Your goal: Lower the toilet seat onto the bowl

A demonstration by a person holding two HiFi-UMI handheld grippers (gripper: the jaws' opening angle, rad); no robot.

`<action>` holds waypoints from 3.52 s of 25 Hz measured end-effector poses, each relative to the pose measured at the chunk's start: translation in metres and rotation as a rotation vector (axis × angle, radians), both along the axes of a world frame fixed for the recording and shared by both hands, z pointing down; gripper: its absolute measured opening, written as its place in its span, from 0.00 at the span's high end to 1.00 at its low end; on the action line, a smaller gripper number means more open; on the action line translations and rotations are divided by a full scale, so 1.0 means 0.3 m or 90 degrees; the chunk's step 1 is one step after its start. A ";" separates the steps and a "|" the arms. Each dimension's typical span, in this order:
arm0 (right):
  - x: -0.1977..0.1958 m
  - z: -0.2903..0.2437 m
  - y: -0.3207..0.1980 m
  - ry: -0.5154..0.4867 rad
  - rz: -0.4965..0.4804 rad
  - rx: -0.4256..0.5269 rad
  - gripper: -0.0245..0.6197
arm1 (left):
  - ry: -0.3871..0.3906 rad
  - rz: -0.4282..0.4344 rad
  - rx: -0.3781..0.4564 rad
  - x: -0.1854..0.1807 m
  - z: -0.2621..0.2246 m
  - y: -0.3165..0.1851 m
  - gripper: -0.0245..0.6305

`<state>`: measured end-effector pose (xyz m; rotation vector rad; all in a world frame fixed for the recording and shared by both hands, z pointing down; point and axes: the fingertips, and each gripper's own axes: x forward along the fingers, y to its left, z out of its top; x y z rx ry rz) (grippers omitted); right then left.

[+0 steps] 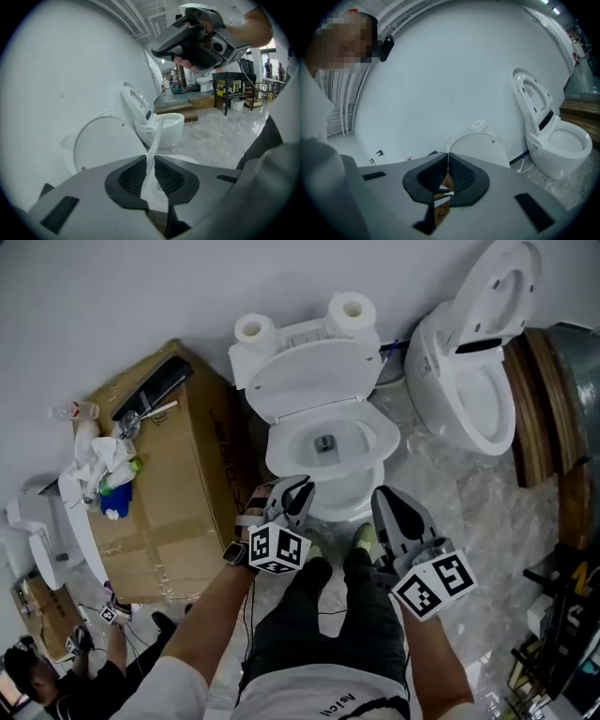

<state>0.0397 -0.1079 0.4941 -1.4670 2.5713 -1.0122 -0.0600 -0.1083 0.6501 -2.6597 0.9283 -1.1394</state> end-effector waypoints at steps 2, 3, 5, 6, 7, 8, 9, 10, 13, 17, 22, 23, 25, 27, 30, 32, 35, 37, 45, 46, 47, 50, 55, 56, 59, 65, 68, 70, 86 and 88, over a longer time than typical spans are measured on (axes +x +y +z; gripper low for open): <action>0.009 0.016 0.014 -0.005 -0.008 -0.005 0.94 | -0.011 0.012 -0.001 0.010 0.023 0.036 0.88; 0.014 0.025 0.021 -0.006 -0.013 -0.006 0.93 | -0.016 0.016 -0.002 0.016 0.036 0.055 0.88; 0.029 0.046 0.037 -0.009 -0.023 -0.010 0.94 | -0.026 0.023 -0.012 0.030 0.072 0.100 0.87; 0.038 0.059 0.048 -0.012 -0.027 -0.013 0.94 | -0.032 0.027 -0.021 0.038 0.094 0.127 0.87; 0.046 0.074 0.059 -0.015 -0.030 -0.017 0.93 | -0.039 0.032 -0.029 0.047 0.117 0.155 0.87; 0.052 0.090 0.070 -0.018 -0.034 -0.021 0.94 | -0.045 0.035 -0.034 0.055 0.138 0.180 0.87; 0.054 0.109 0.081 -0.019 -0.038 -0.025 0.94 | -0.049 0.035 -0.033 0.061 0.155 0.201 0.87; 0.054 0.130 0.092 -0.019 -0.044 -0.029 0.94 | -0.049 0.030 -0.028 0.065 0.169 0.216 0.87; 0.054 0.198 0.116 -0.017 -0.055 -0.041 0.94 | -0.041 0.017 -0.018 0.075 0.214 0.253 0.86; 0.061 0.296 0.137 -0.013 -0.062 -0.051 0.94 | -0.049 0.041 -0.064 0.112 0.331 0.327 0.84; 0.074 0.387 0.155 -0.003 -0.063 -0.059 0.94 | -0.058 0.057 -0.101 0.133 0.473 0.416 0.81; 0.080 0.404 0.158 -0.001 -0.061 -0.061 0.94 | -0.061 0.061 -0.108 0.137 0.505 0.433 0.81; 0.091 0.441 0.169 0.003 -0.059 -0.065 0.94 | -0.066 0.068 -0.116 0.145 0.566 0.464 0.80; 0.100 0.481 0.177 0.007 -0.057 -0.070 0.93 | -0.070 0.074 -0.120 0.151 0.623 0.488 0.79; 0.106 0.539 0.186 0.009 -0.054 -0.077 0.94 | -0.071 0.084 -0.127 0.158 0.695 0.512 0.79; 0.102 0.571 0.191 0.005 -0.053 -0.082 0.94 | -0.070 0.091 -0.133 0.161 0.739 0.526 0.79; 0.089 0.611 0.191 0.002 -0.059 -0.085 0.94 | -0.074 0.104 -0.147 0.166 0.804 0.546 0.79; 0.083 0.631 0.186 0.002 -0.061 -0.086 0.94 | -0.075 0.109 -0.161 0.173 0.850 0.557 0.79; 0.057 0.721 0.184 0.009 -0.074 -0.090 0.94 | -0.091 0.112 -0.201 0.177 1.043 0.577 0.80; 0.057 0.732 0.185 0.010 -0.075 -0.091 0.94 | -0.094 0.111 -0.206 0.178 1.063 0.577 0.80; 0.058 0.742 0.185 0.011 -0.076 -0.093 0.94 | -0.098 0.111 -0.210 0.178 1.082 0.577 0.80; 0.059 0.765 0.182 0.013 -0.079 -0.096 0.94 | -0.101 0.106 -0.225 0.181 1.125 0.574 0.80; 0.057 0.781 0.174 0.016 -0.086 -0.095 0.94 | -0.102 0.098 -0.242 0.181 1.170 0.569 0.81; 0.058 0.785 0.172 0.016 -0.087 -0.095 0.94 | -0.098 0.096 -0.242 0.180 1.171 0.569 0.81; 0.059 0.794 0.171 0.016 -0.090 -0.099 0.94 | -0.084 0.070 -0.249 0.171 1.159 0.559 0.82; 0.047 0.711 0.188 0.029 -0.106 -0.098 0.94 | -0.060 0.025 -0.245 0.150 1.011 0.527 0.90; 0.050 0.643 0.190 0.044 -0.115 -0.092 0.94 | -0.047 0.010 -0.231 0.142 0.894 0.497 0.93; 0.053 0.595 0.193 0.051 -0.118 -0.088 0.94 | -0.037 0.003 -0.217 0.142 0.806 0.473 0.93; 0.011 0.200 0.223 0.050 -0.116 -0.035 0.94 | 0.077 -0.050 -0.102 0.197 0.075 0.302 0.95; 0.001 0.156 0.224 0.048 -0.115 -0.028 0.94 | 0.083 -0.052 -0.092 0.196 0.013 0.298 0.95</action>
